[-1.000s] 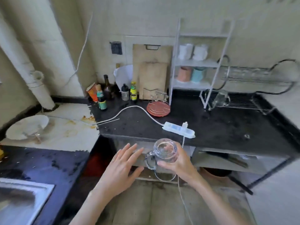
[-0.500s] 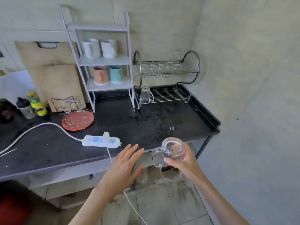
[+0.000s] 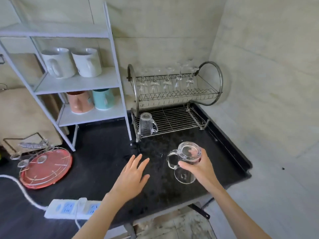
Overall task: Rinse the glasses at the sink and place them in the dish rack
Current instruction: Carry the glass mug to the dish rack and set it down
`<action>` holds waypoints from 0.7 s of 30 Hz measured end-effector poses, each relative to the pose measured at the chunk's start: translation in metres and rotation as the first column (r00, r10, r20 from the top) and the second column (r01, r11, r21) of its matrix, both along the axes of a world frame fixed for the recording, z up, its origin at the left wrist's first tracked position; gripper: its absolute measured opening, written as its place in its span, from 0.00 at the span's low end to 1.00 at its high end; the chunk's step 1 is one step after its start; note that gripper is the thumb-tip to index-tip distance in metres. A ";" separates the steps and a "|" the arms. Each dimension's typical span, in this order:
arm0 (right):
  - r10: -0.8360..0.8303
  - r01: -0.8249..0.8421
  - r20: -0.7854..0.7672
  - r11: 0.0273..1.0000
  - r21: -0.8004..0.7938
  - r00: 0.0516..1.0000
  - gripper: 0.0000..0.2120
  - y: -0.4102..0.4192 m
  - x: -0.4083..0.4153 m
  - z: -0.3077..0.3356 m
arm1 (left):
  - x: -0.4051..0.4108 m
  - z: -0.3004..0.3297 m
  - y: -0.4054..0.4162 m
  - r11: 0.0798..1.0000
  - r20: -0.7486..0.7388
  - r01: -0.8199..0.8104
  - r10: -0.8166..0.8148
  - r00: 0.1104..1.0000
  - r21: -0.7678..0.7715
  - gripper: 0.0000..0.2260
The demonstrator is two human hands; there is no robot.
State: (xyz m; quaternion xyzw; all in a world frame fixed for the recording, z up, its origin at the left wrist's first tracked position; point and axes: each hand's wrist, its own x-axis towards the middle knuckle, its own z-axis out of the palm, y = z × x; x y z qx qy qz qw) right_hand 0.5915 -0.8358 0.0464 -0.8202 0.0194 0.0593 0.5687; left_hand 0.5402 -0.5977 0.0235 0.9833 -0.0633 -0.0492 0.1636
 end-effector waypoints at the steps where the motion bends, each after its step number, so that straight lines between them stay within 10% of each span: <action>1: -0.020 0.019 -0.004 1.000 -0.003 1.000 0.32 0.001 0.018 -0.001 | 0.015 -0.002 0.001 1.000 -0.022 -0.010 0.011 1.000 0.011 0.26; 21: 0.137 -0.137 0.010 0.990 0.013 0.990 0.31 0.072 0.295 -0.052 | 0.183 -0.043 -0.005 0.920 -0.258 -0.355 0.388 0.885 0.168 0.31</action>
